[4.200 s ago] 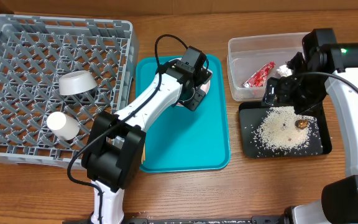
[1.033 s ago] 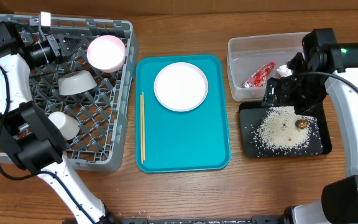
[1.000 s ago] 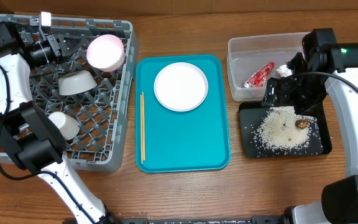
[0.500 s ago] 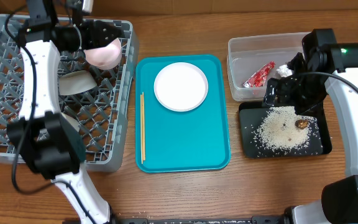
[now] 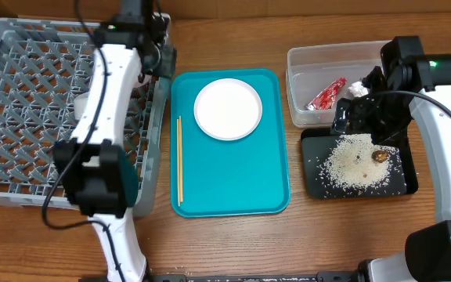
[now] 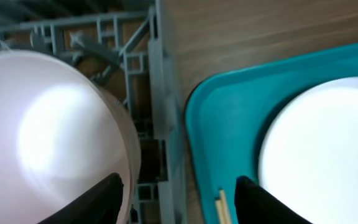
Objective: Sort waste into correct bins and load items into the dishwasher
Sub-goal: 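Lower the pink bowl into the back of the rack and release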
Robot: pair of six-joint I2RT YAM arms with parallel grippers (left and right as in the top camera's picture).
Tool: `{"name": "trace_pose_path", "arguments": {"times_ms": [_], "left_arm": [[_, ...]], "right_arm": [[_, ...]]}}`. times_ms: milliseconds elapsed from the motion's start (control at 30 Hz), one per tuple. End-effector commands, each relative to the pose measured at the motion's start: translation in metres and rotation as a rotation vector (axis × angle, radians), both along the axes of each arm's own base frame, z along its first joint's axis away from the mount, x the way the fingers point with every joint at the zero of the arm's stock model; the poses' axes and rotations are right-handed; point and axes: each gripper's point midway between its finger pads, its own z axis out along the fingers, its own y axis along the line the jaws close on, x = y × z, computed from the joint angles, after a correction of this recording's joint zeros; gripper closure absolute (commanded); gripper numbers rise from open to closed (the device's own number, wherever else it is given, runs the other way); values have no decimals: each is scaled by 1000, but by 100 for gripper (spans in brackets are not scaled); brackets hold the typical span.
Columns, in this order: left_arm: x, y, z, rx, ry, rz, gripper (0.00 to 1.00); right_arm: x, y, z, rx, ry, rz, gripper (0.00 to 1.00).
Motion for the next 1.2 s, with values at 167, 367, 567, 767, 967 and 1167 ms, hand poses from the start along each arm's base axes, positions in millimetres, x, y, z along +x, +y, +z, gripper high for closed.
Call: {"name": "trace_pose_path", "arguments": {"times_ms": [167,367,567,767,967,1167], "left_arm": [[-3,36,-34,172,78,108,65],[-2,34,-29,157,66,110,96],[6,18,3,59,-6,92,96],[9,-4,46,-166,-87,-14,96],[2,-23,92,-621,-166,-243,96],[-2,21,125,-867,-279,-284,96]], "right_arm": [[-2,-1,10,-7,-40,4,0],[-3,-1,10,-7,-36,4,0],[-3,-1,10,-7,-36,4,0],[-3,-1,10,-7,-36,5,0],[-3,-1,10,-7,-36,5,0],[-3,-1,10,-7,-36,5,0]]}}
